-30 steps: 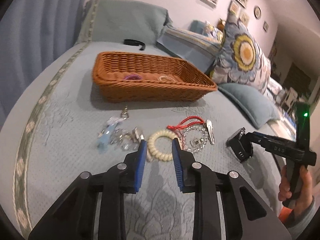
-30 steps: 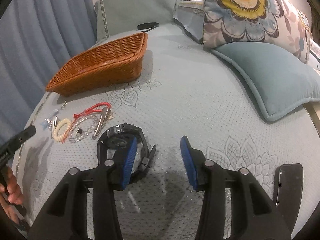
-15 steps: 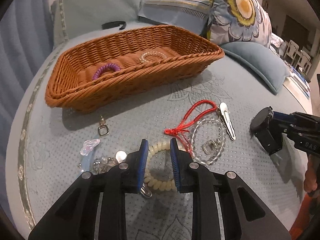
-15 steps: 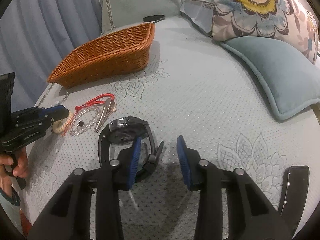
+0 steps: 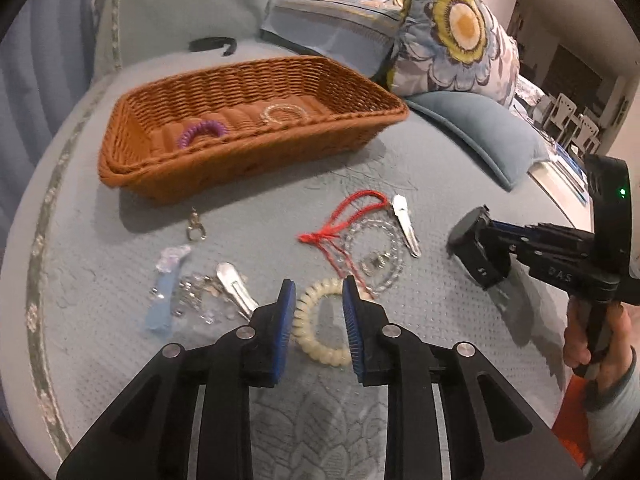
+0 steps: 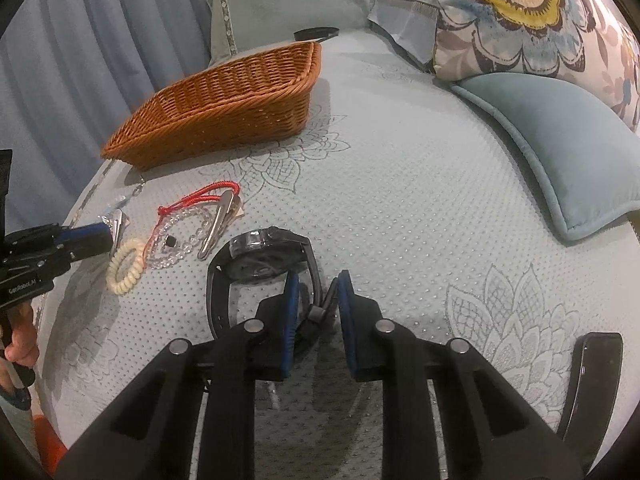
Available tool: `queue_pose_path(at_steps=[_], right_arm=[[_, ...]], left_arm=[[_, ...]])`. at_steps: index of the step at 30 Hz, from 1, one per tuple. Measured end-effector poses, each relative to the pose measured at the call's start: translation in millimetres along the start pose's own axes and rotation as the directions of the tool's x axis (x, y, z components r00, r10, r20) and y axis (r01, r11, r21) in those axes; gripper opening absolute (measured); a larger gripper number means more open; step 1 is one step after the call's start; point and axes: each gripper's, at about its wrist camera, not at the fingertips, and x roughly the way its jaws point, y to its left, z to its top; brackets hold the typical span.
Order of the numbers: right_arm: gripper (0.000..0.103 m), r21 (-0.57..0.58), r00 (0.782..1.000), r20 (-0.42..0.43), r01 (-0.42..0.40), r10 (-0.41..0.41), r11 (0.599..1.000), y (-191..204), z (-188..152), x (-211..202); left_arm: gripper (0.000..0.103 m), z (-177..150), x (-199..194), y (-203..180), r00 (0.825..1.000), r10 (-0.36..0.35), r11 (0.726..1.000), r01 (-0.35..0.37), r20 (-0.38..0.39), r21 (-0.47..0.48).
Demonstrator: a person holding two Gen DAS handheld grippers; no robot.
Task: Organize jewelry
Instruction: 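Grasp the cream beaded bracelet with the left tool while the right tool grasps the black watch, then carry the cream bracelet and black watch into the basket and release both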
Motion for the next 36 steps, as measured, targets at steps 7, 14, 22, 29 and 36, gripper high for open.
queue_pose_path(at_steps=[7, 14, 22, 29, 36], right_arm=[[0.017, 0.012, 1.000, -0.006, -0.007, 0.007, 1.000, -0.8, 0.3, 2.6], [0.018, -0.002, 1.000, -0.019, 0.004, -0.004, 1.000, 0.4, 0.4, 7.2], [0.013, -0.047, 0.999, -0.003, 0.042, -0.042, 0.998, 8.4, -1.4, 10.0], [0.010, -0.037, 0.998, 0.046, 0.047, -0.045, 0.998, 10.1, 0.2, 2.7], [0.010, -0.013, 0.990, 0.138, 0.012, -0.010, 1.000, 10.9, 3.9, -15.8]], left_arm=[[0.030, 1.4, 20.4, -3.9, 0.998, 0.041, 0.998, -0.039, -0.042, 0.058], [0.035, -11.2, 25.1, -13.2, 0.995, 0.079, 0.992, -0.073, -0.058, 0.106], [0.009, -18.8, 22.4, -21.3, 0.993, 0.119, 0.989, -0.118, -0.012, 0.089], [0.008, -28.2, 3.8, -14.2, 0.993, 0.066, 0.998, -0.065, 0.094, -0.021], [0.008, -22.0, -23.6, -3.7, 0.976, 0.055, 0.996, -0.038, 0.211, -0.086]])
